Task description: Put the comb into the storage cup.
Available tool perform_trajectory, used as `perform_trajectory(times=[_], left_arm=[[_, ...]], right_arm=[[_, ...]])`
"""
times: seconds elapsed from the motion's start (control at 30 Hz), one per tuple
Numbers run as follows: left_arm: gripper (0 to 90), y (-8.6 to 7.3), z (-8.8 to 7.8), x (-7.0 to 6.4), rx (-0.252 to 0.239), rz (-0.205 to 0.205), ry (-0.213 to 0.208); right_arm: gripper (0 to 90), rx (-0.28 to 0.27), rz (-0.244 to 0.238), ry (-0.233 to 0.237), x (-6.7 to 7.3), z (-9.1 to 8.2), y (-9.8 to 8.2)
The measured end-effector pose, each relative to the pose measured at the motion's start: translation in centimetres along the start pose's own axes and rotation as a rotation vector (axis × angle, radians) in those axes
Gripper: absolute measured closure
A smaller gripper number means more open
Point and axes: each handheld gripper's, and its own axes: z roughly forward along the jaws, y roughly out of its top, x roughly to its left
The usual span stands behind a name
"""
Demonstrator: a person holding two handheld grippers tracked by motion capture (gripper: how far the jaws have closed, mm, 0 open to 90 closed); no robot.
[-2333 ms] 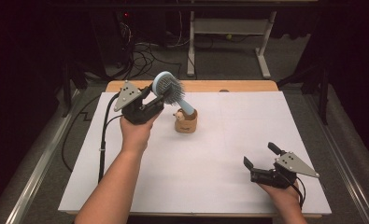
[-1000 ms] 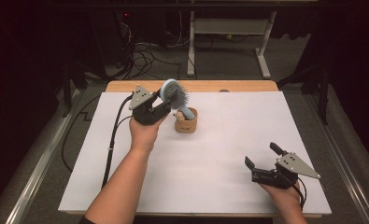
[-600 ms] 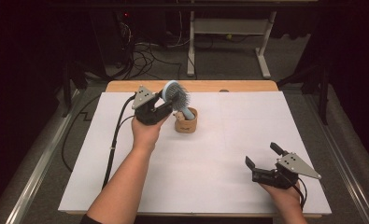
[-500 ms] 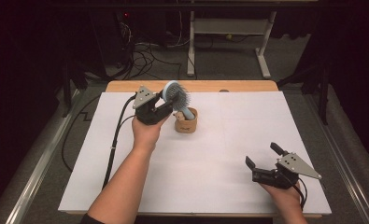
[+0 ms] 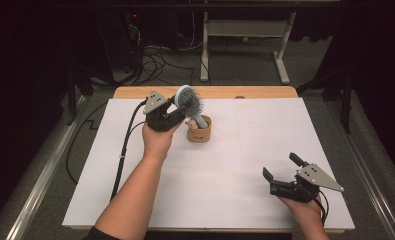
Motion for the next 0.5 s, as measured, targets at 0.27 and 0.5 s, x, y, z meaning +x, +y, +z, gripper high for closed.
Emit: perform_trajectory(times=[0.27, 0.5], left_arm=[[56.9, -0.37, 0.38, 0.45, 0.005, -0.004, 0.021], [56.7, -0.33, 0.45, 0.51, 0.004, -0.011, 0.021]], right_arm=[[0.1, 0.002, -0.001, 0.002, 0.01, 0.02, -0.01], [0.1, 0.001, -0.001, 0.0, 0.02, -0.01, 0.02]])
